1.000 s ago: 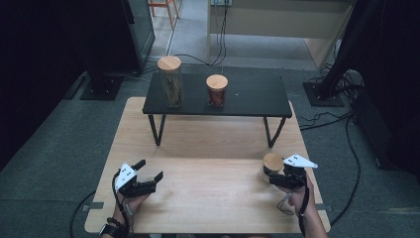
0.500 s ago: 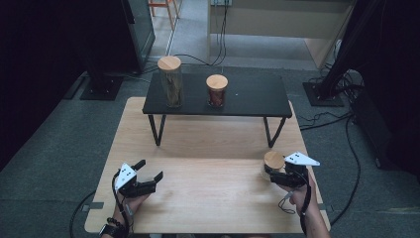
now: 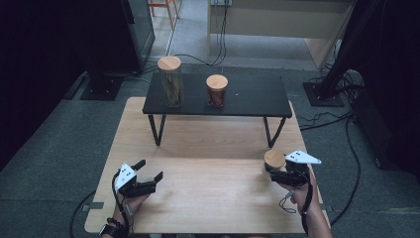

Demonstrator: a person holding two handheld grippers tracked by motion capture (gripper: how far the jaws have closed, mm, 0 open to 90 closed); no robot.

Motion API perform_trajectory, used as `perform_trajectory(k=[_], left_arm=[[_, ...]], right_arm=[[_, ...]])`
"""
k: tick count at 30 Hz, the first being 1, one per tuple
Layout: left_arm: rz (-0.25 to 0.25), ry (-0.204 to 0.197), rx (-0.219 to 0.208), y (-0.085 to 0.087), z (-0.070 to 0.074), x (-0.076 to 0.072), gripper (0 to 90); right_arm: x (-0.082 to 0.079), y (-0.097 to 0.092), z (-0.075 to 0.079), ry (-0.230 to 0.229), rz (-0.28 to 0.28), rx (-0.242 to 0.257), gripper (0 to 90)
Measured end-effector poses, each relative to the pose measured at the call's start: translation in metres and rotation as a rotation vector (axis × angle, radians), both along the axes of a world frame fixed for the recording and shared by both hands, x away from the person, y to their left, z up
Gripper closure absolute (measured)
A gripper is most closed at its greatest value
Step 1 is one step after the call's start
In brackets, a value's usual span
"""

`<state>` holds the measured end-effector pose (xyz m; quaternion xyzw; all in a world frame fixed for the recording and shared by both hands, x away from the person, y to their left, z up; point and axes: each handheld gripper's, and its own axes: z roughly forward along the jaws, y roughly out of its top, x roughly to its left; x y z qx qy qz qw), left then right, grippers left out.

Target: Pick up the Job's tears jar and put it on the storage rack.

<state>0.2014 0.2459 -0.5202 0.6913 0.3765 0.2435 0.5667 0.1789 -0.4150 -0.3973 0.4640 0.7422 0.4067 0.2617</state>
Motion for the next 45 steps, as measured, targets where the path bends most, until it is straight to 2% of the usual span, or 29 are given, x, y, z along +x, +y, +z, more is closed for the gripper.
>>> perform_trajectory(k=[45], left_arm=[[-0.001, -0.002, 0.005, 0.0, 0.0, 0.0, 10.2]], right_arm=[[-0.002, -0.005, 0.04, -0.019, -0.002, -0.01, 25.4]])
